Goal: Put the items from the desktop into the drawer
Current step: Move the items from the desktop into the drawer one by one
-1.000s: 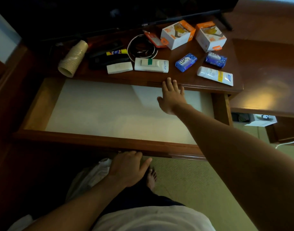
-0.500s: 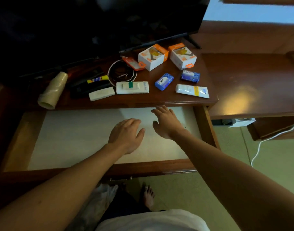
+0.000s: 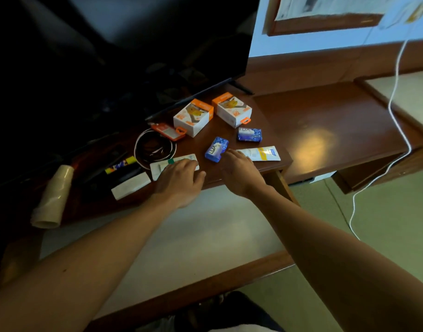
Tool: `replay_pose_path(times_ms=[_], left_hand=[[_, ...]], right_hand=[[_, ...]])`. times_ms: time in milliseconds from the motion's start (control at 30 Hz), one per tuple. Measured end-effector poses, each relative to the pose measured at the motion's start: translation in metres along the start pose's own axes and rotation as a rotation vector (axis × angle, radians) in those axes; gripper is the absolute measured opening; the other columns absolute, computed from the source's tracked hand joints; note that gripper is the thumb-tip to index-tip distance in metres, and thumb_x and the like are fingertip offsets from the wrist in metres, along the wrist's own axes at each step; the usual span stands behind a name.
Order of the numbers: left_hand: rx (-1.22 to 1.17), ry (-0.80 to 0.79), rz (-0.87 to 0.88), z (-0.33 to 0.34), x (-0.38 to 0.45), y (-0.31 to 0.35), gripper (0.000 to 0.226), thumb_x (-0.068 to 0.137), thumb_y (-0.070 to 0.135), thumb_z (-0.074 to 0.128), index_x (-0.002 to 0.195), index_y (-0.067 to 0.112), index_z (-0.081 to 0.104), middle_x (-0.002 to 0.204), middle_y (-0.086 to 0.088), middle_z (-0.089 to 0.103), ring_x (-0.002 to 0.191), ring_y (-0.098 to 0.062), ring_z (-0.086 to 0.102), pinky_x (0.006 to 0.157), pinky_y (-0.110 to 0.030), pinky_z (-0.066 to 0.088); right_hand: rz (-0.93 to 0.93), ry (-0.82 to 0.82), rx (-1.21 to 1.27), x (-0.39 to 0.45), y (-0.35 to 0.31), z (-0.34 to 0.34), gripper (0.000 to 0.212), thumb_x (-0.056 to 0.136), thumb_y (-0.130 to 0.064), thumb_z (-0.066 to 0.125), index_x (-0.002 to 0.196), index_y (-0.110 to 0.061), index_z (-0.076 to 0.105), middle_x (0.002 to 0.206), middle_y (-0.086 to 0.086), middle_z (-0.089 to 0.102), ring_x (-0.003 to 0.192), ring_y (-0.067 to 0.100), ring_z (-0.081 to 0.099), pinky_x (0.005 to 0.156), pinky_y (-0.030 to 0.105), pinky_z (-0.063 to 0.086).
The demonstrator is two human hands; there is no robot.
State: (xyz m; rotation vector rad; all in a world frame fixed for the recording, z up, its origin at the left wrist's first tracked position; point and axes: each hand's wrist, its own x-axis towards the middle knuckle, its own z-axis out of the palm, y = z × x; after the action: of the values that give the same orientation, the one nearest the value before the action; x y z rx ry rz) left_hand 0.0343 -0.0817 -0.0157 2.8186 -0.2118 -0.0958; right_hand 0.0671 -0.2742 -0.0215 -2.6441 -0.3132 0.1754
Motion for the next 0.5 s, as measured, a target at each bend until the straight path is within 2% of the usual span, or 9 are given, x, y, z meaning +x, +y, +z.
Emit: replay_pose_path(times_ms=[100,167,300,367,500], left_hand=[[-0.044,0.023,0.019,-0.005,0.018,0.001,0.045,0.101,0.044,0.046,0.133,0.014,0.056,0.138,-0.005,0.057,0.126,-0.026,0.052,0.101,-0.040,0.044],[-0.042,0.032,0.031,-0.007,0.034,0.002,0.042,0.101,0.044,0.046,0.130,0.015,0.057,0.134,-0.004,0.058,0.122,-0.025,0.054,0.097,-0.039,0.046],[-0.009,0.031,0.007,-0.015,0.080,0.006,0.046,0.100,0.046,0.046,0.137,0.019,0.053,0.139,-0.004,0.055,0.127,-0.025,0.051,0.102,-0.041,0.044],[0.012,0.050,-0.002,-0.018,0.105,0.009,0.044,0.099,0.044,0.049,0.136,0.020,0.052,0.138,-0.004,0.056,0.125,-0.027,0.052,0.101,-0.043,0.044],[0.076,0.068,-0.053,-0.024,0.161,0.018,0.047,0.096,0.041,0.052,0.138,0.020,0.049,0.141,-0.005,0.053,0.127,-0.031,0.049,0.102,-0.046,0.041]], right_hand=[[0.048,0.017,0.029,0.012,0.002,-0.010,0.053,0.093,-0.026,0.055,0.144,-0.014,0.047,0.151,0.010,0.045,0.140,0.032,0.037,0.112,0.054,0.036],[0.058,0.055,0.020,0.025,0.006,-0.018,0.053,0.093,-0.023,0.057,0.144,-0.011,0.047,0.149,0.012,0.047,0.138,0.032,0.040,0.112,0.051,0.037],[0.077,0.121,-0.007,0.062,0.018,-0.036,0.037,0.092,-0.023,0.051,0.128,-0.015,0.057,0.130,0.008,0.058,0.117,0.031,0.055,0.094,0.046,0.049],[0.083,0.144,-0.014,0.084,0.026,-0.047,0.039,0.093,-0.026,0.050,0.129,-0.014,0.056,0.128,0.009,0.058,0.115,0.032,0.056,0.089,0.044,0.051],[0.105,0.142,-0.131,0.136,0.048,-0.064,0.052,0.092,-0.045,0.054,0.135,-0.016,0.051,0.139,0.009,0.053,0.122,0.035,0.049,0.093,0.046,0.046]])
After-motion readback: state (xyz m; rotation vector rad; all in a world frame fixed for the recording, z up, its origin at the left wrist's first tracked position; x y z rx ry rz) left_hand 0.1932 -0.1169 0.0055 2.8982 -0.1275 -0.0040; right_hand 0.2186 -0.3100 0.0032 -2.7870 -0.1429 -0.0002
